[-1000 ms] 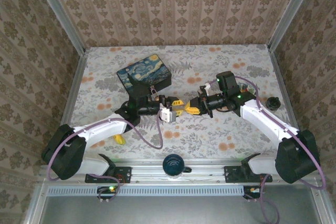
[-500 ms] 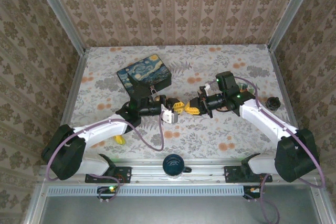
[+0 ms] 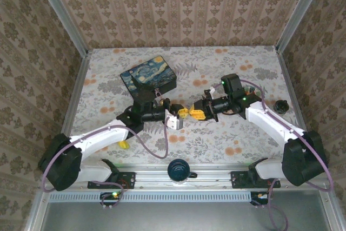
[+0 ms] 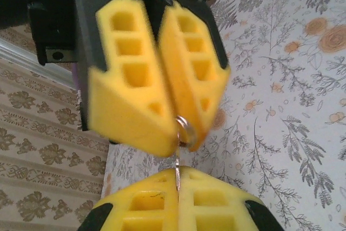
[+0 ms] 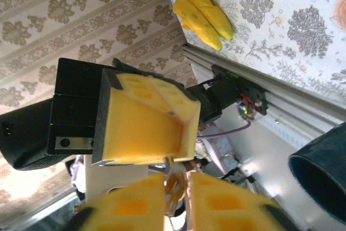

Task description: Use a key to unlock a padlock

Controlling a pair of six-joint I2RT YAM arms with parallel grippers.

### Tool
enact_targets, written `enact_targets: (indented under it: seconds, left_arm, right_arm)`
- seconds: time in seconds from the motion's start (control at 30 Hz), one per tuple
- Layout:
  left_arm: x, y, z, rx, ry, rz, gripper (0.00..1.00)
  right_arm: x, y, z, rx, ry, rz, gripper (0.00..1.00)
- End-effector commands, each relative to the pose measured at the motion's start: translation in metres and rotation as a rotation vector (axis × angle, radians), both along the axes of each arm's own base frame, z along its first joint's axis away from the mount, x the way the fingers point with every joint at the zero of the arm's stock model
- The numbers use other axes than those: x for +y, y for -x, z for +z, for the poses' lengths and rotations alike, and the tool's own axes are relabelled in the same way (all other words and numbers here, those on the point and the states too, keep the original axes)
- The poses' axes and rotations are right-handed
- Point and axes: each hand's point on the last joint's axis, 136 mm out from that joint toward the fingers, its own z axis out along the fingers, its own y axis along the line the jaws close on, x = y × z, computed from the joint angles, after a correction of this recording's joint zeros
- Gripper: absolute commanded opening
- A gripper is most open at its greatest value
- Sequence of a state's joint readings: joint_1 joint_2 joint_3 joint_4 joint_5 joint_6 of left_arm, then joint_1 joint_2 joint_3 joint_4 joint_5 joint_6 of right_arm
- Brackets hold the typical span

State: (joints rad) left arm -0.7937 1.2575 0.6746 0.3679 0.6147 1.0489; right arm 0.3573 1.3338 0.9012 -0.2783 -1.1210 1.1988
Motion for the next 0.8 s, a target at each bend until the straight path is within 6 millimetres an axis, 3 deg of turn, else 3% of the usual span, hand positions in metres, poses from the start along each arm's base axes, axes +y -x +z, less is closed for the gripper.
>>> enact_targets:
  seconds: [0.0,0.1,0.23,0.4,0.6,0.77]
  left_arm:
    - [0.005,0.014,0.014,0.026,0.016,-0.022,0.0]
    - [0.016,0.013,0.014,0.099,-0.008,0.048,0.0]
    - [0.037,0.01,0.02,0.247,-0.036,0.199,0.0]
    - [0.068,-0.005,0.027,0.512,-0.067,0.468,0.0]
    - [0.085,0.003,0.039,0.772,0.0,0.551,0.0]
    - [0.101,0.002,0.036,0.968,0.027,0.597,0.0]
  right_arm:
    - [0.0,-0.013,0.015,-0.097,0.005,-0.003,0.37]
    - [-0.004,-0.019,0.034,-0.227,0.045,0.006,0.52]
    - [-0.018,-0.026,0.051,-0.424,0.159,-0.019,0.62]
    - [-0.036,-0.035,0.062,-0.674,0.279,-0.077,0.64]
    - [-0.052,-0.055,0.055,-0.91,0.388,-0.185,0.63]
    - [-0.037,-0.052,0.049,-1.105,0.488,-0.125,0.62]
